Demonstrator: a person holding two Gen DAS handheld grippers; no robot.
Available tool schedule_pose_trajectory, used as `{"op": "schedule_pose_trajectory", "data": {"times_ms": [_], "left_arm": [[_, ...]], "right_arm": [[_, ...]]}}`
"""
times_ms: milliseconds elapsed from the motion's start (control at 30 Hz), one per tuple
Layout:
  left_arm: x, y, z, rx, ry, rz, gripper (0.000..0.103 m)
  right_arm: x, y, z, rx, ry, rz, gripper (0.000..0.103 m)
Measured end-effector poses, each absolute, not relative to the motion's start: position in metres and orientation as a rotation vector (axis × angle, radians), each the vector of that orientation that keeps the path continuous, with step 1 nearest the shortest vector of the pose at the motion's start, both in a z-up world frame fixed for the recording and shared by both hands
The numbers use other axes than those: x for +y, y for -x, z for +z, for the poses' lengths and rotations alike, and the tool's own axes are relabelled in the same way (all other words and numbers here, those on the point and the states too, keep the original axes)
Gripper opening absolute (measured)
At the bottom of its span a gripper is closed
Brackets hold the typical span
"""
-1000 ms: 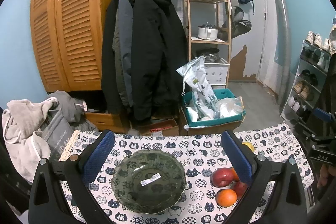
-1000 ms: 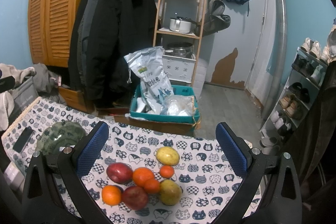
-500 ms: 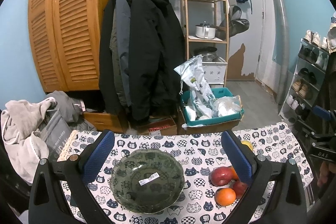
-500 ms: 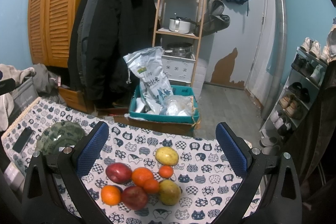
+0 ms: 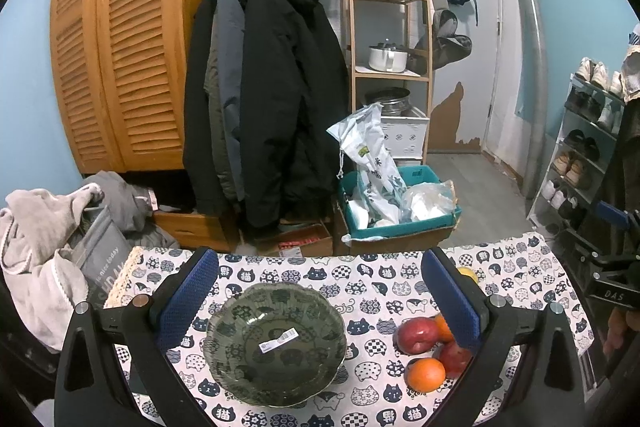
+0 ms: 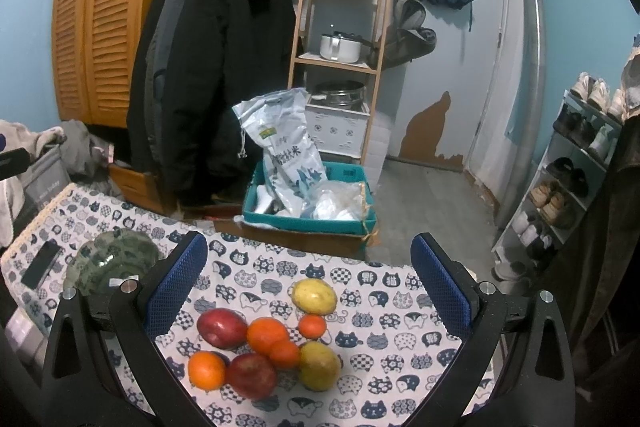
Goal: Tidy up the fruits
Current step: 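Move both tools down toward the fruit pile beside the glass bowl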
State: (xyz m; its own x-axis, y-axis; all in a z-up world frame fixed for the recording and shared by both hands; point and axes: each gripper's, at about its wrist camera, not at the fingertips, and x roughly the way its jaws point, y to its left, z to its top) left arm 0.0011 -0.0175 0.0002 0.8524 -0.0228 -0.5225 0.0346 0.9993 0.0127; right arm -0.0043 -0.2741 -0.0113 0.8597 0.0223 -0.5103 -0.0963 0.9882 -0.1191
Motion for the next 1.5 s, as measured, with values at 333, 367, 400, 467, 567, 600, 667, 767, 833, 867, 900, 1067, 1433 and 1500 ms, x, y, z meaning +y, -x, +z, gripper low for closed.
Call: {"op": "schedule_pose_trajectory", "data": {"times_ms": [333,367,400,467,567,600,667,767,833,867,900,1067,1433,1500], "left_arm": [[-0.028,-0.013,-0.018,0.612,-0.034,-0.047,0.102],[-0.031,-0.015,-0.022,0.628,-0.037,-0.05,0.102],[-0.032,-0.016,-0.025,0.637,-0.038,-0.054,0.102],[-0.038,-0.02,-0.035,0.672,-0.038,-0.072,0.102],[-0.048,-0.025,-0.049,0.712,-0.046,-0.087,0.102],[-0.051,-0.026,-0.053,0.721,-0.049,-0.088,0.102],[-0.056,-0.029,-0.063,0.756,-0.05,-0.102,0.102],[-0.064,-0.035,-0.081,0.822,-0.032,-0.123,0.102],[-0.066,-0.035,-0.089,0.848,-0.012,-0.128,0.102],[-0.068,-0.037,-0.093,0.863,-0.003,-0.131,0.102],[-0.07,-0.038,-0.098,0.876,0.001,-0.132,0.102],[-0.085,-0.044,-0.12,0.936,-0.024,-0.143,0.102],[-0.111,-0.049,-0.191,1.117,-0.043,-0.177,0.102],[-0.113,-0.048,-0.201,1.13,-0.052,-0.167,0.102]], "right_arm": [[-0.292,-0.001,-0.024,0.578,0.139,0.047,0.1],[-0.292,-0.003,-0.027,0.592,0.141,0.045,0.1],[-0.294,-0.004,-0.03,0.604,0.14,0.041,0.1],[-0.297,-0.008,-0.036,0.627,0.136,0.037,0.1],[-0.301,-0.012,-0.048,0.665,0.142,0.023,0.1],[-0.303,-0.015,-0.054,0.687,0.144,0.023,0.1],[-0.308,-0.018,-0.065,0.725,0.137,0.021,0.1],[-0.315,-0.022,-0.082,0.784,0.111,0.021,0.1],[-0.32,-0.024,-0.09,0.809,0.098,0.019,0.1],[-0.322,-0.025,-0.096,0.826,0.096,0.019,0.1],[-0.324,-0.026,-0.101,0.843,0.095,0.014,0.1],[-0.335,-0.031,-0.129,0.927,0.061,0.015,0.1],[-0.347,-0.027,-0.187,1.072,0.061,0.012,0.099],[-0.349,-0.027,-0.196,1.096,0.05,0.017,0.099]]}}
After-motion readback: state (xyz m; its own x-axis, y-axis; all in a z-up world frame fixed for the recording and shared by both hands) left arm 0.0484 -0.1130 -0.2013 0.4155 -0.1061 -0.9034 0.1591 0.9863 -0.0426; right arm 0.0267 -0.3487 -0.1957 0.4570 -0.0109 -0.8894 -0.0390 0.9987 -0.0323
